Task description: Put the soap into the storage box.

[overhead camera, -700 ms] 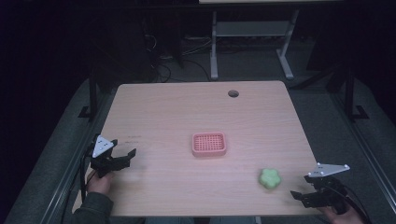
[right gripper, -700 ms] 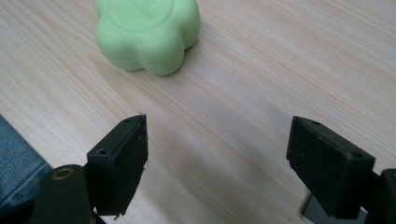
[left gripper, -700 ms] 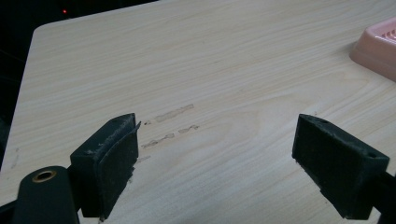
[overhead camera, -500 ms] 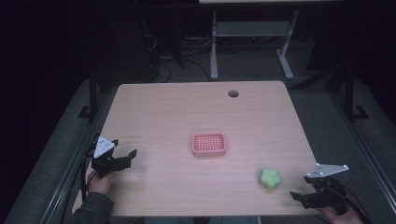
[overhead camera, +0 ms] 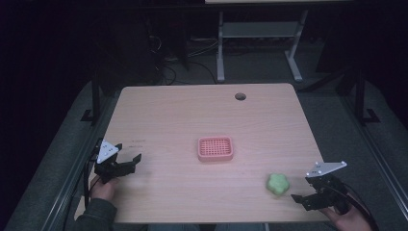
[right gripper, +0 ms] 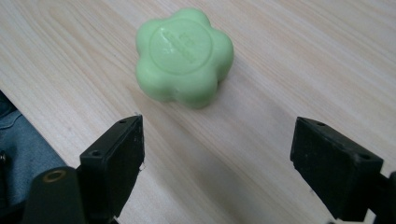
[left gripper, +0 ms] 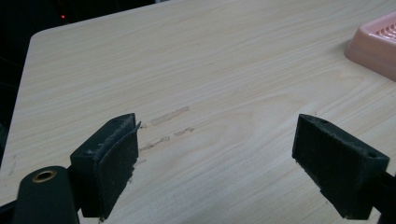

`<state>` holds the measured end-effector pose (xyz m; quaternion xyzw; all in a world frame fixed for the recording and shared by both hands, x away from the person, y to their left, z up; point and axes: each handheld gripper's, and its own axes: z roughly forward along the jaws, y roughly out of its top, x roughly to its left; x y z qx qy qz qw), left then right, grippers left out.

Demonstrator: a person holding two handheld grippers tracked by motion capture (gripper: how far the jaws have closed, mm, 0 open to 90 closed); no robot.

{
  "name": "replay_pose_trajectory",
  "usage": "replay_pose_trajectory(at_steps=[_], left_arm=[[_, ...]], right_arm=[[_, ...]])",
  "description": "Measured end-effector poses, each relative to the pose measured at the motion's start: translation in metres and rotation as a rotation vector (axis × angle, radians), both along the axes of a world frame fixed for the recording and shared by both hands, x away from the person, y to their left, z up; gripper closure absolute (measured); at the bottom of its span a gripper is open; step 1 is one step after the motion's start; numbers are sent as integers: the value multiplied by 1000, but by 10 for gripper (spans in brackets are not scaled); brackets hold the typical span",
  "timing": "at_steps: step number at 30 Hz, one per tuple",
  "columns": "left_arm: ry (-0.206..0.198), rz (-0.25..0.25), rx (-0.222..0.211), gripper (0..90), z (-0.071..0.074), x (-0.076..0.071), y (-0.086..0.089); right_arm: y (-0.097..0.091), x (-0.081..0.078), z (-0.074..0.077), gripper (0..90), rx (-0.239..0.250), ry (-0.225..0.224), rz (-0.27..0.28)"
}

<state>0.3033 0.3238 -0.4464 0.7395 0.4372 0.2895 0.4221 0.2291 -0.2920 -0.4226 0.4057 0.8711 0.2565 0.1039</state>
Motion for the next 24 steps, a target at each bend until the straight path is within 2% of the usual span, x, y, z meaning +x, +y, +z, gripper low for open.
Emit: replay_pose_trajectory(at_steps=[3, 10, 17, 22, 24], left_arm=[[-3, 1, -6, 140, 1, 0, 0], [6, -12, 12, 140, -1, 0, -1], [13, -9, 8, 140, -1, 0, -2], [9, -9, 10, 140, -1, 0, -1], [10, -9, 9, 140, -1, 0, -1]], right_arm=[[6, 2, 5, 169, -14, 6, 14], [15, 9, 5, 160, -29, 26, 38], [31, 19, 6, 147, -51, 32, 81], [43, 28, 3, 146, -97, 64, 98], [45, 29, 2, 147, -96, 70, 96]])
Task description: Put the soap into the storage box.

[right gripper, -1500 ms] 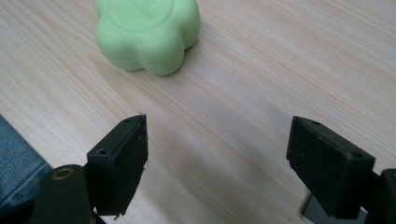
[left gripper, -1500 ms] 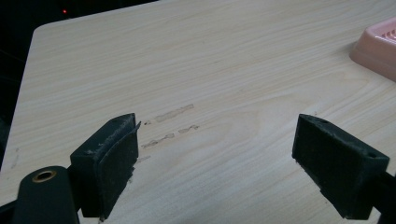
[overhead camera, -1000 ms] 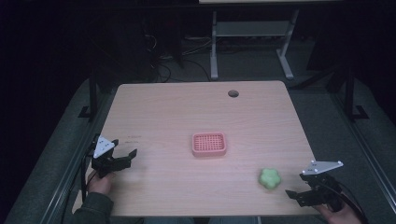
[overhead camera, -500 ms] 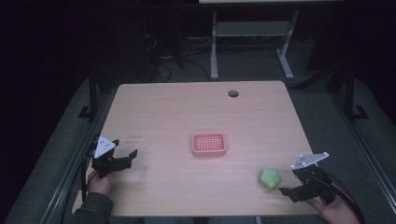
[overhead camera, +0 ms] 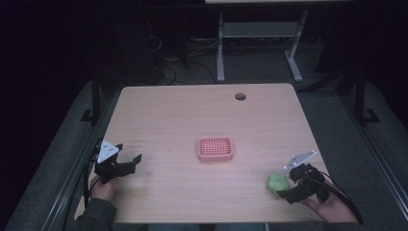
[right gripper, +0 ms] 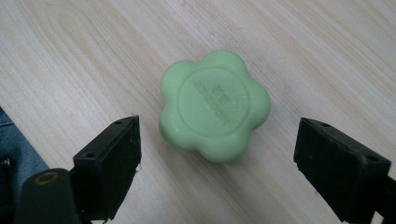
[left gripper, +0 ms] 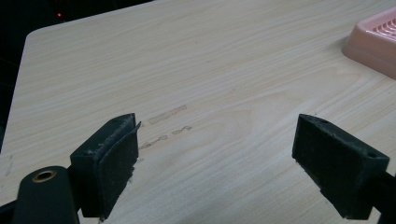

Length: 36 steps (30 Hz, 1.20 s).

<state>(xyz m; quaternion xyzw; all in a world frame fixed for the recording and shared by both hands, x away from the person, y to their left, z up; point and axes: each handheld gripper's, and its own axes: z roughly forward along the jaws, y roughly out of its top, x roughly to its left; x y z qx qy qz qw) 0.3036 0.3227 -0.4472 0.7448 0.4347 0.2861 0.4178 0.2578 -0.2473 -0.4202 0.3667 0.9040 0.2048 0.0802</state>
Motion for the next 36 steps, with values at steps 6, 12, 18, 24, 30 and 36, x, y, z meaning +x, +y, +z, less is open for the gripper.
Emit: replay_pose_trajectory(at_steps=[6, 12, 18, 24, 30, 36], left_arm=[[5, -4, 3, 140, 0, 0, -1], [4, -7, 7, 140, 0, 0, -1], [-1, -11, 21, 140, 1, 0, 1], [1, -12, 22, 140, 1, 0, 1], [0, -12, 21, 140, 1, 0, 1], [-1, -10, 19, 140, 1, 0, 1]], right_arm=[[9, 8, -3, 146, -23, 20, 13], [16, 12, -5, 147, -40, 32, 20], [21, 16, -8, 147, -54, 41, 24], [24, 19, -14, 147, -72, 54, 24], [30, 21, -18, 147, -96, 65, 35], [31, 24, -22, 148, -126, 75, 29]])
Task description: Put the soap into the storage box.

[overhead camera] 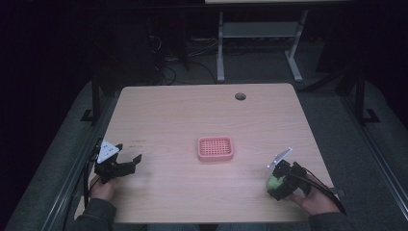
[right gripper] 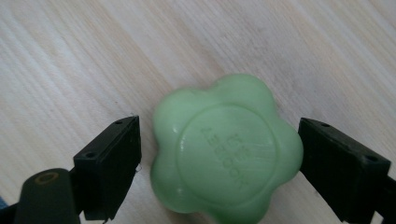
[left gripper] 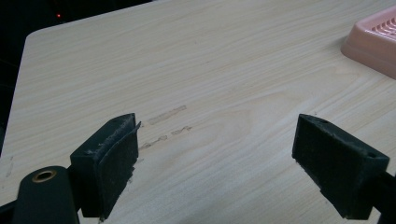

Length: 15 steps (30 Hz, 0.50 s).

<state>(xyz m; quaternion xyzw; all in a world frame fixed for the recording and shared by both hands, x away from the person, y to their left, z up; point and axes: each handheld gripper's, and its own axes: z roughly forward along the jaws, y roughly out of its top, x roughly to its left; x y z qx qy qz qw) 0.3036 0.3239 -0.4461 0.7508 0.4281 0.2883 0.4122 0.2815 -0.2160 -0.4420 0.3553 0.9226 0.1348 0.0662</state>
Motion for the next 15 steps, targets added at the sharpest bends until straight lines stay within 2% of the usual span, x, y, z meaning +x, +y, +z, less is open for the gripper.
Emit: replay_pose_trajectory(at_steps=[15], left_arm=[[2, -3, 0, 140, 0, 0, -1]], right_arm=[[0, 1, -2, 224, -22, 4, -12]])
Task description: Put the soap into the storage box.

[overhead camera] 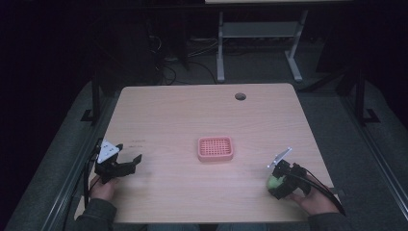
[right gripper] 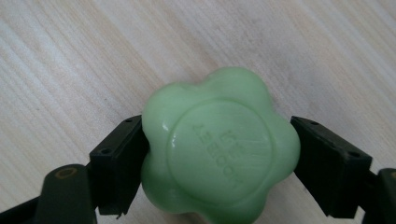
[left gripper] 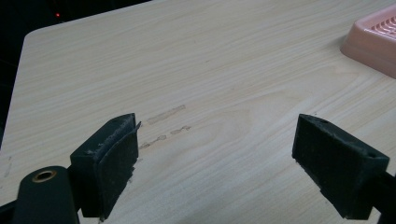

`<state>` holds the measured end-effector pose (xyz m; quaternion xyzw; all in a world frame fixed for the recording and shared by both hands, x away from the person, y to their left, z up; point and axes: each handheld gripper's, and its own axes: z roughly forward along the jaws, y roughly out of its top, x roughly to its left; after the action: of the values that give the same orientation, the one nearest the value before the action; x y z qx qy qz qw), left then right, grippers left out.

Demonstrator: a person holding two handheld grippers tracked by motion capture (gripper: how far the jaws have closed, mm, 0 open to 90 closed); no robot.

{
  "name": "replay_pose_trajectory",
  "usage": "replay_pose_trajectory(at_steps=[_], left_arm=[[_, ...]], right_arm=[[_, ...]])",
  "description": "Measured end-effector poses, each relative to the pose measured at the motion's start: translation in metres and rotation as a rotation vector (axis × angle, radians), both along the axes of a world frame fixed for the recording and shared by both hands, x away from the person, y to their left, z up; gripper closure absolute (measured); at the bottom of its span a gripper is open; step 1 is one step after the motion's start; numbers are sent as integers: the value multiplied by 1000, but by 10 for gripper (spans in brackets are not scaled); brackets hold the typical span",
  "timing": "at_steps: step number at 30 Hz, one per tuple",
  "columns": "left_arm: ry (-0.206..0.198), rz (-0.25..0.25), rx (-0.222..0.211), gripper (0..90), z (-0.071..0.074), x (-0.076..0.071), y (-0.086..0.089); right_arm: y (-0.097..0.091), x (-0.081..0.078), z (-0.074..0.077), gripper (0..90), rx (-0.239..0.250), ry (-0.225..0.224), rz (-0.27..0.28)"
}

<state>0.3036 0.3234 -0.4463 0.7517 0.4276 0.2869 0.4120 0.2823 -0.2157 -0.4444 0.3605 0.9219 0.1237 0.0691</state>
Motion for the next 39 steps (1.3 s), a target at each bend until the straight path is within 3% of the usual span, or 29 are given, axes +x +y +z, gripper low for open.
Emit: replay_pose_trajectory(at_steps=[25, 39], left_arm=[[0, 2, 0, 140, 0, 0, 0], [2, 1, 2, 140, 0, 0, -1]], right_arm=[[0, -1, 0, 255, 3, -9, -8], [-3, -6, -1, 259, 30, -43, -12]])
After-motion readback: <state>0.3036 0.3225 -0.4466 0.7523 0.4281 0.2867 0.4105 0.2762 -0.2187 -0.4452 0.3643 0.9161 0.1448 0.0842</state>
